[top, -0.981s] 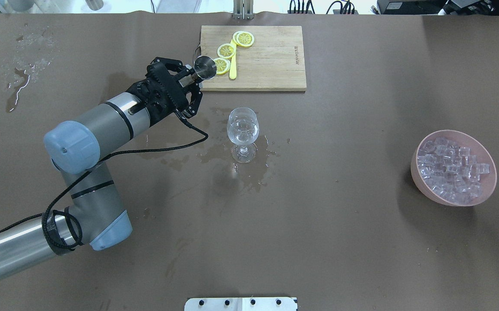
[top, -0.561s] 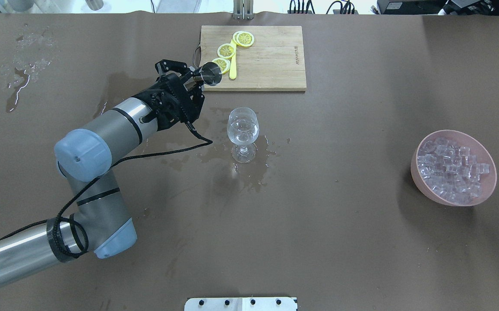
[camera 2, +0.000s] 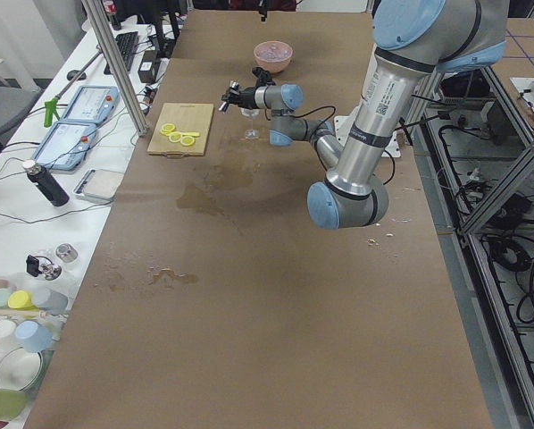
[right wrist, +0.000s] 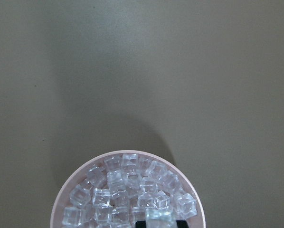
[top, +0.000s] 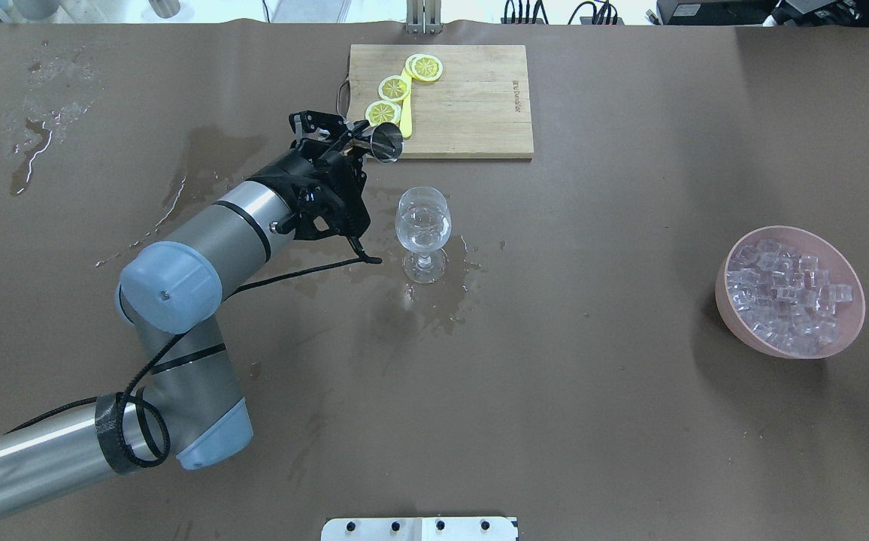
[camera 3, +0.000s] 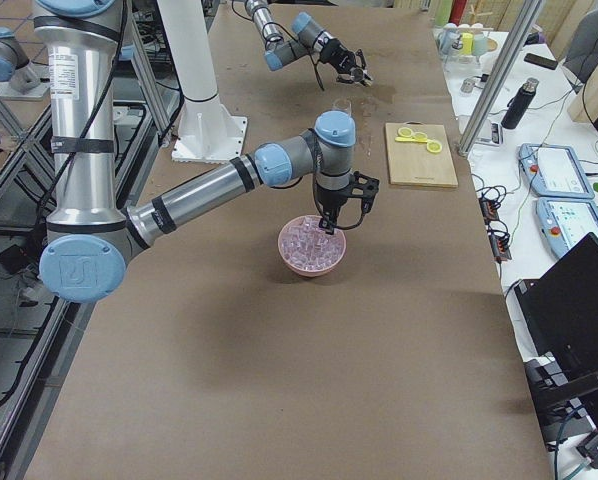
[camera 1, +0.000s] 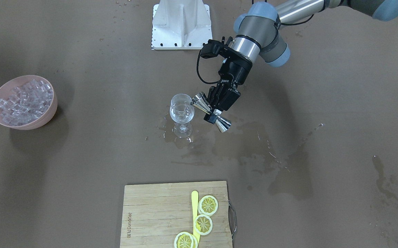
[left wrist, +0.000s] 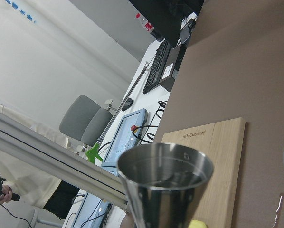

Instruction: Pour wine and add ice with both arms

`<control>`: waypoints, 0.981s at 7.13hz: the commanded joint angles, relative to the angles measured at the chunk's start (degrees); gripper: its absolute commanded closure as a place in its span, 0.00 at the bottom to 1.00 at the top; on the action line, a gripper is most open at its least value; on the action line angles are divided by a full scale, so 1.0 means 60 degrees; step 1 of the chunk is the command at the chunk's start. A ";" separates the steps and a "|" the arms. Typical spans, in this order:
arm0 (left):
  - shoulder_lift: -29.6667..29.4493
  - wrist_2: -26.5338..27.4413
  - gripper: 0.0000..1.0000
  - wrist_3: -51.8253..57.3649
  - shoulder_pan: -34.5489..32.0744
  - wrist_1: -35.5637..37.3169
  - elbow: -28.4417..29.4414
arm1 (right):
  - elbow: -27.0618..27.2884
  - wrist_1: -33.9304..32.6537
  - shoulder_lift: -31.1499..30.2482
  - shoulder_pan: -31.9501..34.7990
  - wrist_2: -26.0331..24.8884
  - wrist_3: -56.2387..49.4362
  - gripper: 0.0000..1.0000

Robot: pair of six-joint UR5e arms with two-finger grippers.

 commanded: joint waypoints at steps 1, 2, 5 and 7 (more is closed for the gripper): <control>0.0009 0.0440 1.00 0.0578 0.0323 0.0017 -0.0039 | 0.0011 0.0000 -0.0016 -0.0003 -0.0003 0.0000 0.90; -0.0035 0.0762 1.00 0.1088 0.0585 0.0017 -0.0025 | 0.0011 0.0000 -0.0030 -0.0003 -0.0002 0.0000 0.90; -0.0079 0.1395 1.00 0.1941 0.0881 0.0353 -0.0054 | 0.0055 0.0000 -0.0104 -0.0003 0.0012 0.0000 0.90; -0.0079 0.1687 1.00 0.2643 0.0895 0.0442 -0.0054 | 0.0040 0.0000 -0.0031 -0.0003 -0.0017 0.0000 0.91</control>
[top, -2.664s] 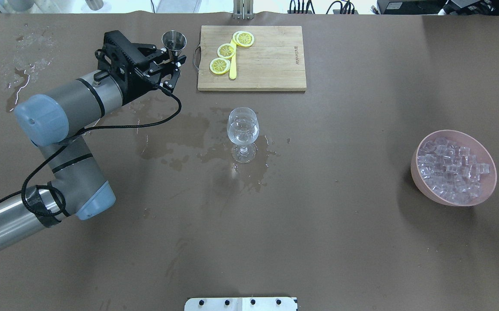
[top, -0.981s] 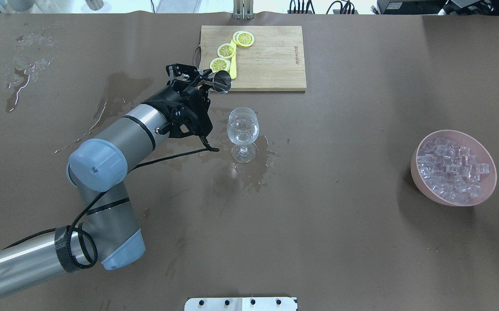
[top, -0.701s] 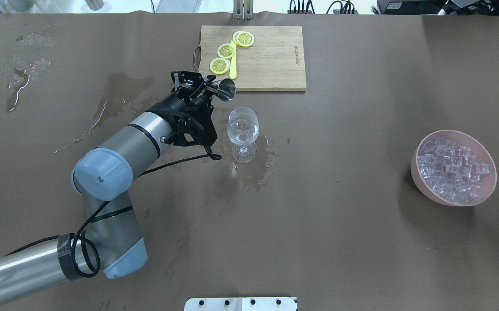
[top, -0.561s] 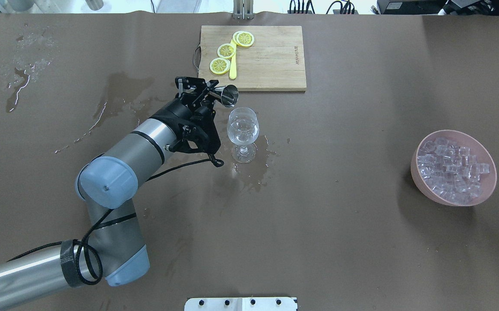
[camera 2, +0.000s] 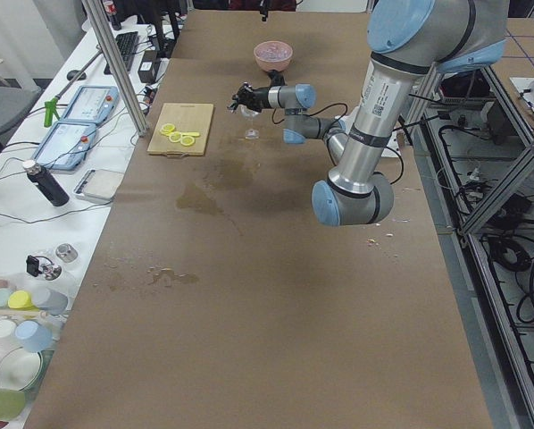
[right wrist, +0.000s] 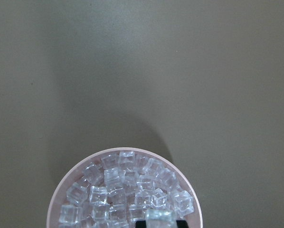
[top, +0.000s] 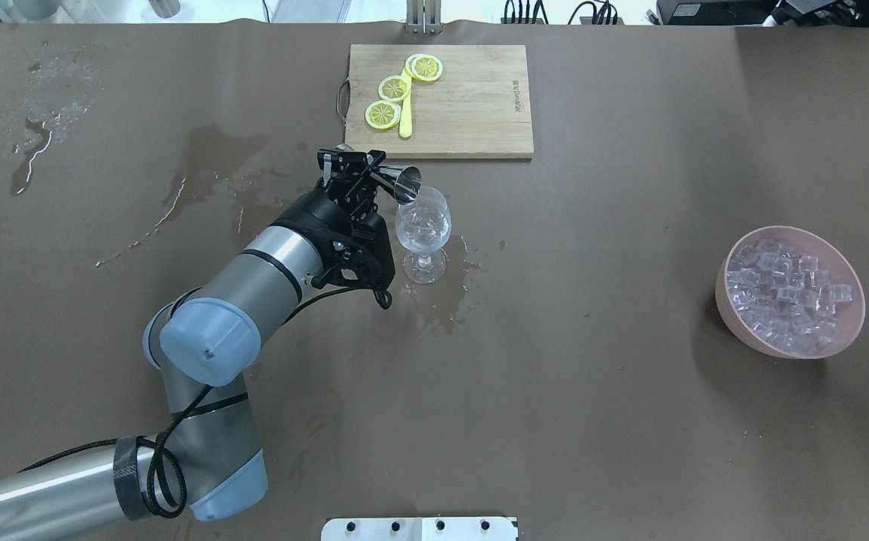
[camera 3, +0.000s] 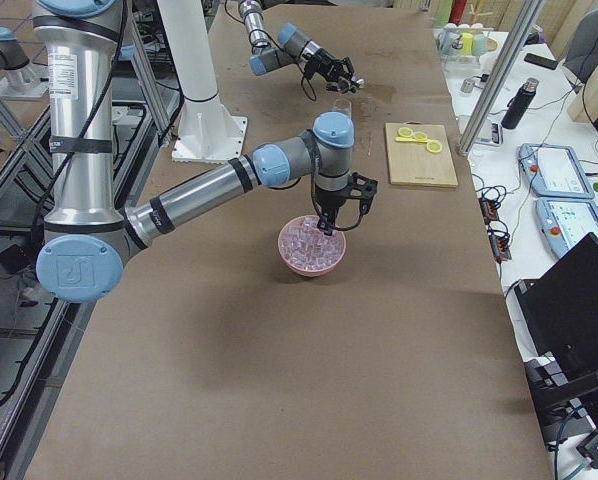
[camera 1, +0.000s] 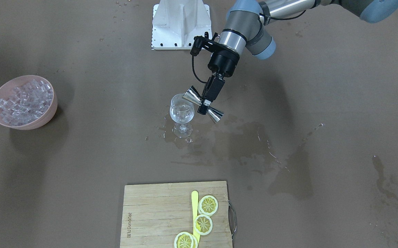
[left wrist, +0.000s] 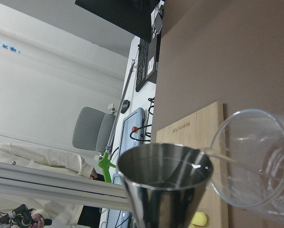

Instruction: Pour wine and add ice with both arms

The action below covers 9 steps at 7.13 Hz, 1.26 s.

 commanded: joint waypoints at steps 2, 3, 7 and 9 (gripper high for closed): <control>0.0003 0.0220 1.00 0.0505 0.0020 0.0075 0.0014 | 0.0038 0.0015 0.0121 -0.0015 -0.0011 0.0000 0.91; 0.0017 0.0235 1.00 0.0519 0.0005 0.0205 -0.0001 | 0.0067 0.0015 0.0180 -0.0015 0.0033 0.0000 0.91; -0.0129 0.0557 1.00 0.1484 0.0035 0.0631 -0.0235 | 0.0287 0.0000 0.0195 -0.0030 0.0106 0.0044 0.91; -0.0100 0.0718 1.00 0.1764 0.0035 0.0646 -0.0235 | 0.0346 0.0000 0.0210 -0.0044 0.0107 0.0044 0.91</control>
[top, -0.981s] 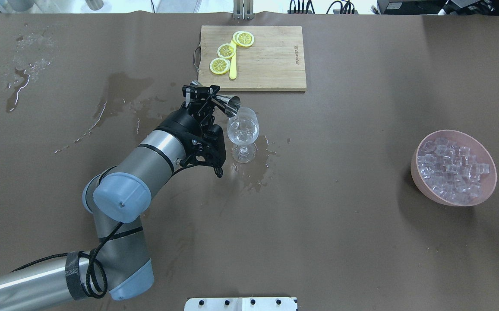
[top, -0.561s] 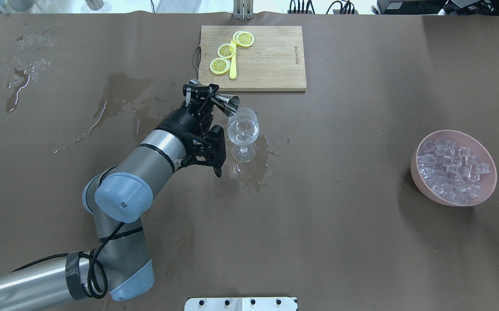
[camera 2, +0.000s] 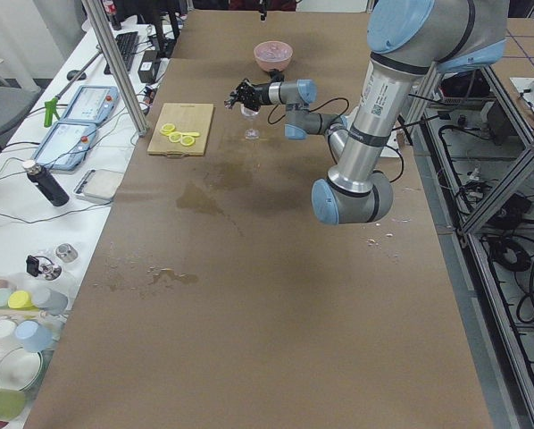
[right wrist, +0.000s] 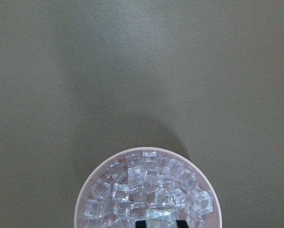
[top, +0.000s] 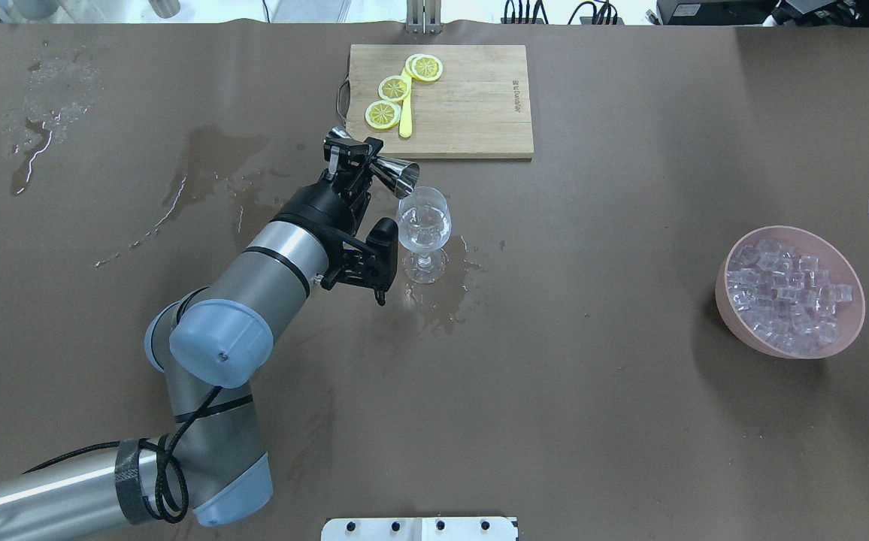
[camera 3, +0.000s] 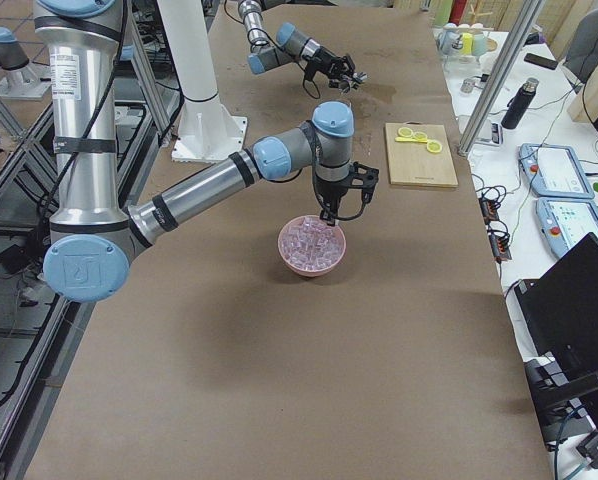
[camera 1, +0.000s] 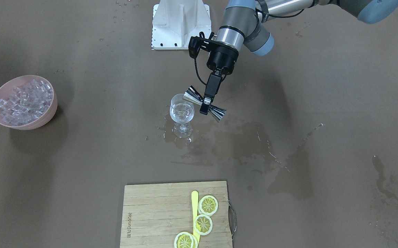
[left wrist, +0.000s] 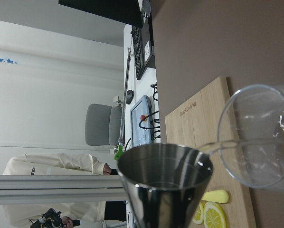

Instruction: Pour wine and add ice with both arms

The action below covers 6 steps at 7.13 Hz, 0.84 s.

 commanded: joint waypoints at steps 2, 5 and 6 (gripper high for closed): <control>-0.0006 0.0289 1.00 0.0747 0.0073 0.0015 0.0009 | 0.0026 0.0000 0.0123 -0.0184 0.0003 0.0045 0.93; -0.0021 0.0290 1.00 0.0954 0.0117 0.0015 0.0038 | -0.0003 -0.1051 0.1423 -0.0535 -0.0114 0.0075 0.93; -0.0021 0.0275 1.00 0.0650 0.0350 -0.0116 0.0009 | -0.0003 -0.1113 0.1558 -0.0638 -0.0129 0.0075 0.93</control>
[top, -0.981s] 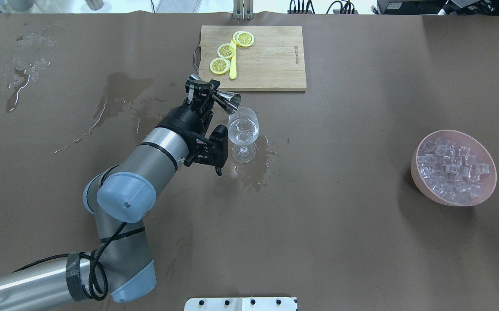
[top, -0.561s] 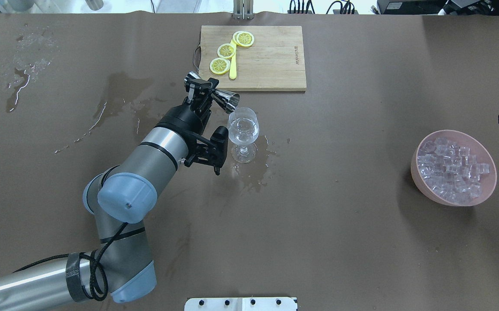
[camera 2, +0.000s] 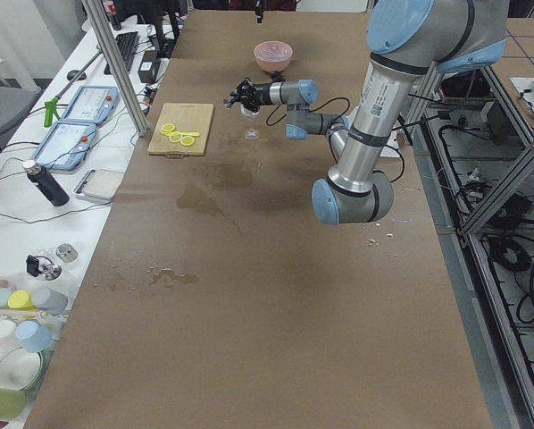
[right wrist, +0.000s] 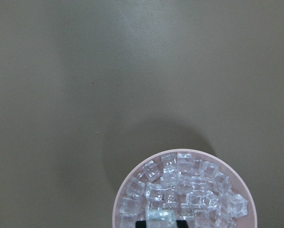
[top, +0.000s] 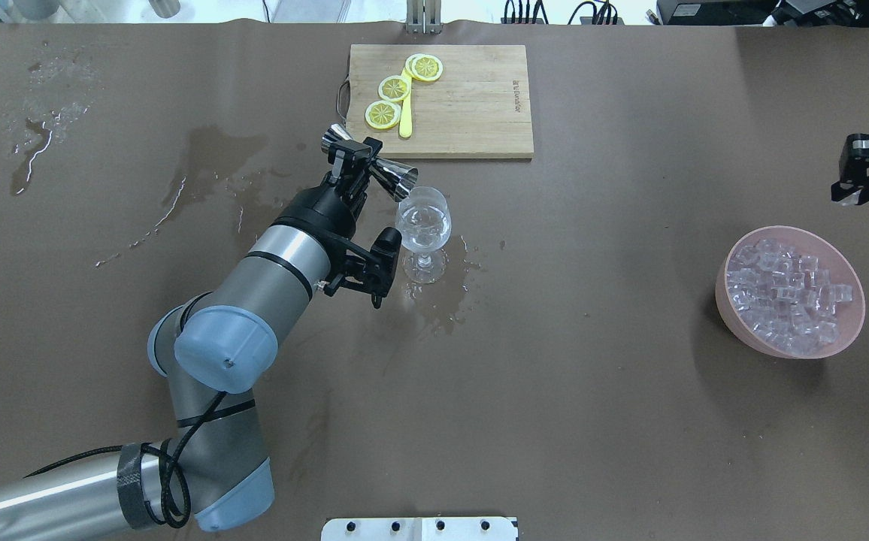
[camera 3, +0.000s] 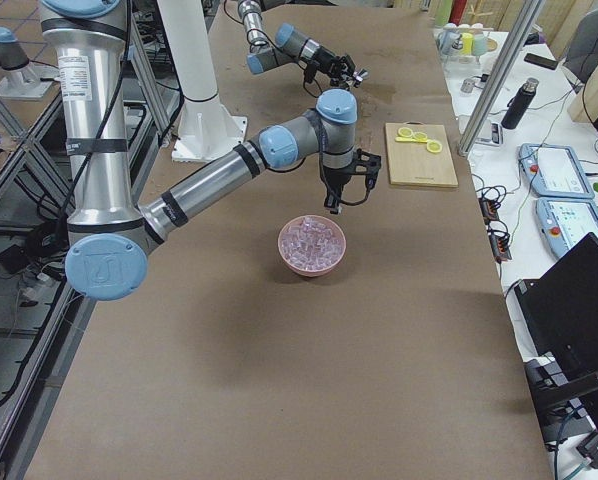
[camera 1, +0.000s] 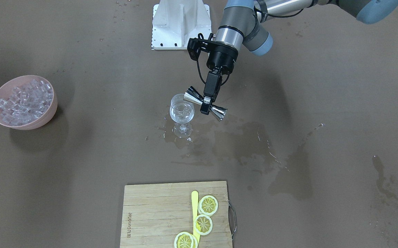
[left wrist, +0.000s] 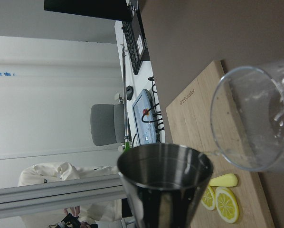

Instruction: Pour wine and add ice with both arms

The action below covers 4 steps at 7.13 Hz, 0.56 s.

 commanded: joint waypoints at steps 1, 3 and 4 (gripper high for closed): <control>0.0014 -0.0039 1.00 -0.1690 0.0323 -0.0391 -0.0030 | 0.0006 -0.0232 0.0360 -0.0193 -0.0029 0.0021 0.93; 0.0131 -0.0127 1.00 -0.4695 0.0383 -0.0716 -0.0160 | -0.0008 -0.0334 0.1044 -0.0746 -0.0101 0.0865 0.93; 0.0233 -0.0127 1.00 -0.5635 0.0369 -0.0701 -0.0408 | -0.0037 -0.0480 0.1411 -0.1011 -0.0117 0.1117 0.93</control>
